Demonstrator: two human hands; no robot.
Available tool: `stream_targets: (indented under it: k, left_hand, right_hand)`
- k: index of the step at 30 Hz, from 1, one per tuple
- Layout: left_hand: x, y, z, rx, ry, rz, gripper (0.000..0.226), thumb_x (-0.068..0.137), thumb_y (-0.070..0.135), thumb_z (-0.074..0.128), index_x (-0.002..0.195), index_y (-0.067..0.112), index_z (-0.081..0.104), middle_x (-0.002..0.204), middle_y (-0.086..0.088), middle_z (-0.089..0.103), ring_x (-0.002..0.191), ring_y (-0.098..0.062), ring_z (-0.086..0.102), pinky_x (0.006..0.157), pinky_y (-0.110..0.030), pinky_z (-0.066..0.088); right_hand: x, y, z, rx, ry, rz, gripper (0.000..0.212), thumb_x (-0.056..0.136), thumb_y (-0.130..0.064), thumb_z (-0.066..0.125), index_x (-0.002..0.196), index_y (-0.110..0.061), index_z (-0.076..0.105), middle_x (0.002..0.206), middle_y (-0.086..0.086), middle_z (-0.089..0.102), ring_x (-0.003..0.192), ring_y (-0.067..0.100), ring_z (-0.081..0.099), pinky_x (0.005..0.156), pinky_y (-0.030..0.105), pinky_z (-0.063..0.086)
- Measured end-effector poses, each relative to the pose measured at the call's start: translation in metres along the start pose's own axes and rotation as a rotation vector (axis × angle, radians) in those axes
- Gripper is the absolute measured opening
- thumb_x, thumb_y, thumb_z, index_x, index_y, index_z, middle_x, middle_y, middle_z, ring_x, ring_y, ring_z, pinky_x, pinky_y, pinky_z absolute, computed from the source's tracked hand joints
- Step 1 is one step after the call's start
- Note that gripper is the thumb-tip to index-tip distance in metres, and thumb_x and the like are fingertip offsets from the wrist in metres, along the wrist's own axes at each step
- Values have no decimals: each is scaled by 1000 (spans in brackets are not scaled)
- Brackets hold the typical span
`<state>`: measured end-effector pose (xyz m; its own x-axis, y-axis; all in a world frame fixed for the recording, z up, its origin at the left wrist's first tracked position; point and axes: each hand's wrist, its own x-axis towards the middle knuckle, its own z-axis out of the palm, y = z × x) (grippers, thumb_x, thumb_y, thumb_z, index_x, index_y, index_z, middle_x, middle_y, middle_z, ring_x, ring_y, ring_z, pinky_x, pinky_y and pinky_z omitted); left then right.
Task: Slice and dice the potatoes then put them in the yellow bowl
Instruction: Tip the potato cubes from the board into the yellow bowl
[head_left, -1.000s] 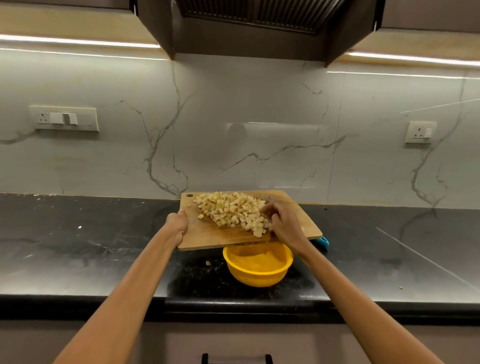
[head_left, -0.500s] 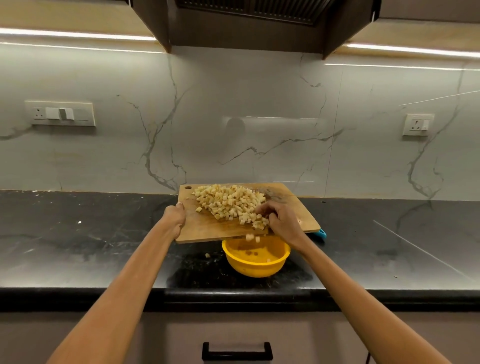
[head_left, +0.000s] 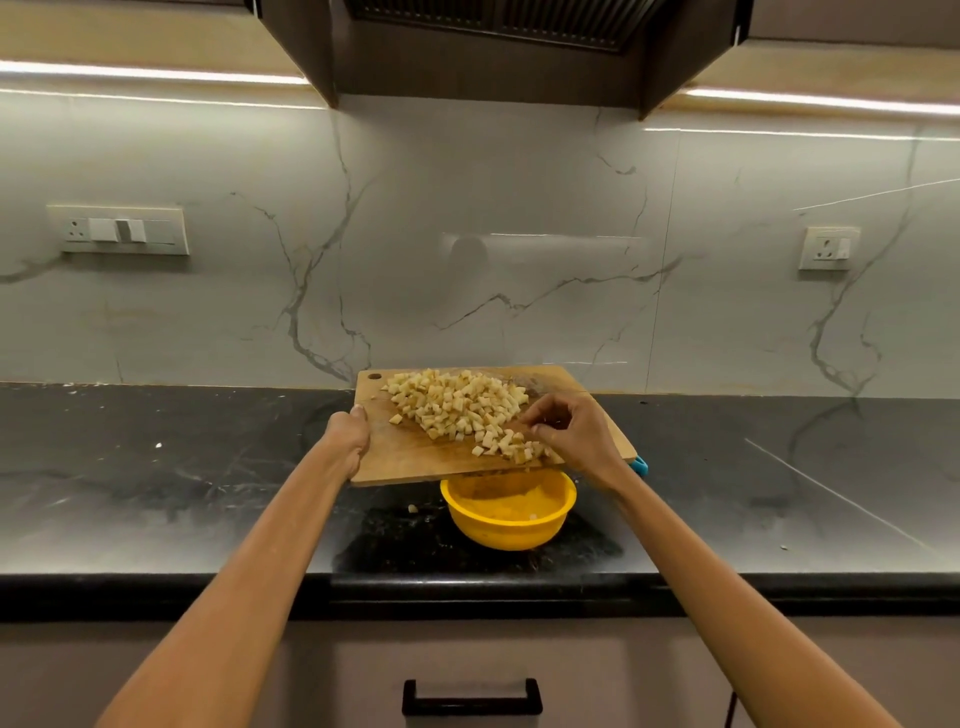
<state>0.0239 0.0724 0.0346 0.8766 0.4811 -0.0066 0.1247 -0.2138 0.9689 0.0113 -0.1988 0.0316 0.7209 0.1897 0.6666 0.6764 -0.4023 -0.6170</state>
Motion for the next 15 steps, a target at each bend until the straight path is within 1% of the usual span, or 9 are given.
stream_targets:
  k: [2,4,6,8,10,12,13,14,15]
  left_hand:
    - [0,-1,-1,-2,3,-9,47,103,29,28,129,-7,42,127,-24,50,113,-35,50,90,-37,41]
    - [2,-2,0,4,4,-9,47,103,29,28,129,-7,42,126,-24,51,112,-34,51,85,-35,40]
    - [2,-1,2,13,1,-10,46,103,28,28,128,-8,42,125,-23,51,103,-32,52,80,-33,38]
    - [2,0,3,21,7,-4,45,103,27,27,128,-8,42,124,-23,51,96,-30,50,80,-32,38]
    - [4,0,3,19,18,-1,46,103,27,27,128,-8,42,126,-23,51,104,-32,51,81,-33,38]
    - [3,1,3,13,26,6,46,103,27,27,129,-9,41,126,-23,50,113,-34,50,82,-33,39]
    - [3,1,4,10,28,11,46,103,27,27,129,-9,41,127,-23,50,114,-34,50,84,-34,40]
    - [3,1,4,6,24,8,46,103,27,28,129,-9,41,126,-23,50,113,-34,50,86,-35,41]
    - [2,1,3,6,22,9,46,103,27,28,128,-8,41,126,-23,50,111,-34,51,87,-36,41]
  right_hand:
    - [2,4,-5,-59,92,39,17,79,11,62,82,-5,68,82,4,68,72,4,61,66,12,48]
    - [2,8,-7,-172,118,87,19,82,10,57,83,-5,69,84,6,68,74,10,59,64,9,46]
    - [0,7,-4,-250,31,73,20,84,11,54,85,-1,70,88,8,68,73,7,56,63,5,43]
    - [-2,0,2,-242,-95,32,21,83,12,53,86,0,70,88,7,68,69,3,55,62,6,44]
    - [-2,-6,7,-190,-172,-7,22,82,13,53,85,-1,70,88,7,69,73,6,61,66,11,49]
    - [2,-10,8,-173,-154,-18,24,82,13,51,87,-1,70,90,8,70,81,15,65,73,18,53]
    - [5,-12,8,-193,-142,-19,26,83,14,49,90,0,70,92,9,70,83,16,65,74,16,52]
    - [6,-14,9,-231,-151,-23,28,83,14,47,93,1,70,94,9,70,81,11,62,71,10,49]
    - [6,-17,10,-271,-184,-30,29,83,14,46,94,2,69,93,7,68,76,3,59,67,6,45]
